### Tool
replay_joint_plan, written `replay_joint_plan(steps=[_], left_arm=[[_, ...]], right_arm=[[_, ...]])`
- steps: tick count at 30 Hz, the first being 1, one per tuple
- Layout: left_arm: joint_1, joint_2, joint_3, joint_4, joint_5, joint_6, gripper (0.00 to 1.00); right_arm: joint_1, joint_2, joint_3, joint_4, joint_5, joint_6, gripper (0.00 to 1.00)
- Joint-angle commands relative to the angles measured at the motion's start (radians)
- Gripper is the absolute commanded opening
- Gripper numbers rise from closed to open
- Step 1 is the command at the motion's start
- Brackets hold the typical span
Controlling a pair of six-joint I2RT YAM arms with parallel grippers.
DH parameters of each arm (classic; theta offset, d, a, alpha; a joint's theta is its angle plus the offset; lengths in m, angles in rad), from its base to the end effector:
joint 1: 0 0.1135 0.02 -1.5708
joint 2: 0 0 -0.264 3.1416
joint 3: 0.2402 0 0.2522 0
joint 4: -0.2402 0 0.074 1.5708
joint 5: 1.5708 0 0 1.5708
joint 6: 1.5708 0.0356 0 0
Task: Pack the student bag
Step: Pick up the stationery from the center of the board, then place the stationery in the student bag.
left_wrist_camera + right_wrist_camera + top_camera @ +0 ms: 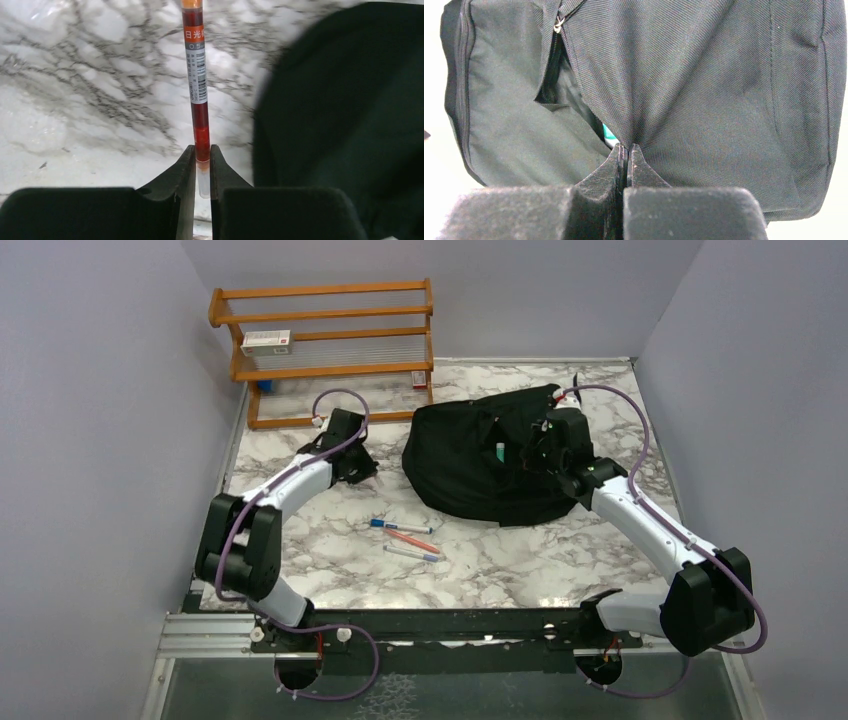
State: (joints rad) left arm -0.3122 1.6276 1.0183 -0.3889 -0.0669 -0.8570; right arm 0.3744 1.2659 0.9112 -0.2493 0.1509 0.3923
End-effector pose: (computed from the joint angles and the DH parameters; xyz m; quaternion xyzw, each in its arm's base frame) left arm 0.3143 -0.0990 0.1940 -0.2670 0.9209 -0.1290 0.2531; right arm 0.2637 0.0978 0.2745 0.0429 0.8826 0.1115 0.4548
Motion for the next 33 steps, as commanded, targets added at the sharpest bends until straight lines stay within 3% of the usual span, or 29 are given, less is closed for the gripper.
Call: replay_joint_plan(steps=[1, 8, 18, 33], left_arm=[[0.002, -0.138, -0.044, 0.251, 0.157, 0.150, 0.00], [-0.028, -0.141, -0.009, 0.382, 0.340, 0.232, 0.00], [-0.238, 0.007, 0.166, 0.435, 0.513, 0.295, 0.00], [-0.387, 0.198, 0.346, 0.250, 0.586, 0.189, 0.00]], right_arm=[[0.009, -0.025, -0.006, -0.048, 0.039, -0.006, 0.01], [0.009, -0.019, 0.005, -0.046, 0.045, -0.016, 0.01], [0.009, -0.064, -0.013, -0.003, 0.057, 0.001, 0.01], [0.008, -0.083, -0.017, -0.002, 0.064, 0.029, 0.01]])
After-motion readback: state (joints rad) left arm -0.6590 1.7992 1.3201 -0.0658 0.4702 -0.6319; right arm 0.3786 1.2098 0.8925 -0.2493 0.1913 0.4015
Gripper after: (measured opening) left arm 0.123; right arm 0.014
